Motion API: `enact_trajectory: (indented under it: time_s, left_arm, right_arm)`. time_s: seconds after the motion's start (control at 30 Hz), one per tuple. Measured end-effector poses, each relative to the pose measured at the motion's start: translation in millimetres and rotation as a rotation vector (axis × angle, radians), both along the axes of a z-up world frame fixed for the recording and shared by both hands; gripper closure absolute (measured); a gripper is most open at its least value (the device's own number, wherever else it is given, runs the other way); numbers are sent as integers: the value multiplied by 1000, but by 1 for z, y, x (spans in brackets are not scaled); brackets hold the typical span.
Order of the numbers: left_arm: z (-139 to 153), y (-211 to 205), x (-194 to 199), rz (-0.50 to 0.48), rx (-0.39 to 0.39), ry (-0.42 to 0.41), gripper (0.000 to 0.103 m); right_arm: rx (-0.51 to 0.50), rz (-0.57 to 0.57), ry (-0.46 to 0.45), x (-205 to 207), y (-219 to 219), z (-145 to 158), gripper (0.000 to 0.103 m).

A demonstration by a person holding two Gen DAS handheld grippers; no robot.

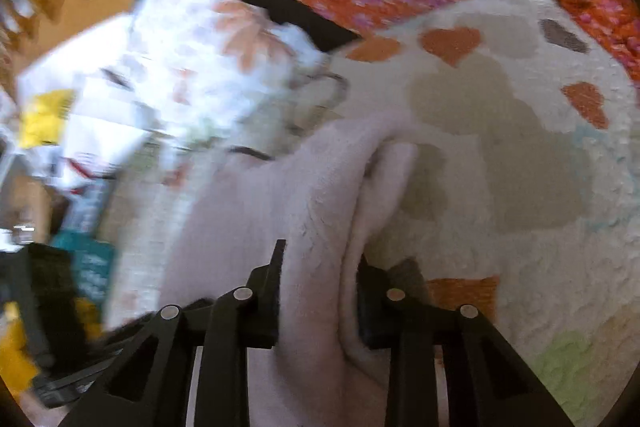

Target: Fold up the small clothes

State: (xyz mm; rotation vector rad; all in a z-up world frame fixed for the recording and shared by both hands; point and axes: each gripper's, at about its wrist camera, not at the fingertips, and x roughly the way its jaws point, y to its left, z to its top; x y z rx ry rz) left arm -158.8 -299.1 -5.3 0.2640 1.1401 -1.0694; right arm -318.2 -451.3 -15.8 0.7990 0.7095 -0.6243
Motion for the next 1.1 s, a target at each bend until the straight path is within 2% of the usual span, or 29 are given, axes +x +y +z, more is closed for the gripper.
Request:
enact_trajectory:
  time_s: [0.03, 0.07, 0.1, 0.17, 0.23, 0.3, 0.33, 0.4, 0.47, 0.53, 0.57, 0.6, 0.67, 0.77, 0.83, 0.93, 1.0, 1.03, 1.1]
  left_arm:
    - [-10, -1, 0, 0, 23, 15, 35]
    - [-13, 0, 1, 3, 18, 28, 35]
    - [-12, 4, 1, 5, 16, 25, 35]
    - [0, 7, -6, -9, -4, -41, 35]
    - [12, 14, -12, 2, -29, -119, 33]
    - [24, 23, -16, 25, -68, -185, 30]
    - [32, 29, -17, 46, -88, -226, 29]
    - [48, 39, -18, 84, -129, -292, 27]
    - [67, 60, -20, 143, -193, -368, 16]
    - [83, 79, -23, 203, -257, -448, 7]
    - [91, 87, -24, 229, -281, -488, 2]
    - [96, 94, -25, 245, -296, -514, 1]
    - [113, 114, -30, 284, -342, -576, 0]
    - [132, 134, -36, 289, -381, -587, 0]
    - [142, 143, -43, 260, -369, -586, 0]
    - [155, 162, -64, 240, -416, -660, 0]
    - [158, 180, -83, 248, -430, -723, 0]
    - [155, 190, -89, 264, -424, -727, 0]
    - [147, 207, -98, 291, -392, -677, 0]
  right_arm:
    - [1, -22, 47, 0, -3, -8, 63]
    - [14, -40, 59, -5, -6, -14, 58]
    - [38, -65, 29, -12, -9, -15, 57]
    - [35, -102, -14, -22, -11, -4, 56]
    - [-58, -135, -56, -31, -1, 19, 56]
    - [-131, -91, -102, -30, 13, 40, 57]
    - [-130, -48, -133, -29, 19, 46, 60]
    - [-79, 52, -179, -23, 32, 47, 63]
    - [-18, 104, -167, -12, 39, 35, 63]
    - [60, 92, -76, -6, 35, 9, 63]
    - [92, 72, -33, -4, 30, -2, 66]
    - [122, 38, -40, -9, 26, -11, 69]
    - [138, 3, -89, -19, 26, -7, 71]
    - [50, -25, -62, -28, 45, 14, 65]
    - [-24, -43, -36, -39, 61, 27, 59]
    - [-106, -43, -37, -57, 77, 50, 57]
    - [-174, -68, -49, -72, 95, 65, 50]
    - [-194, -85, -58, -82, 103, 68, 45]
    - [-215, -102, -73, -100, 121, 72, 42]
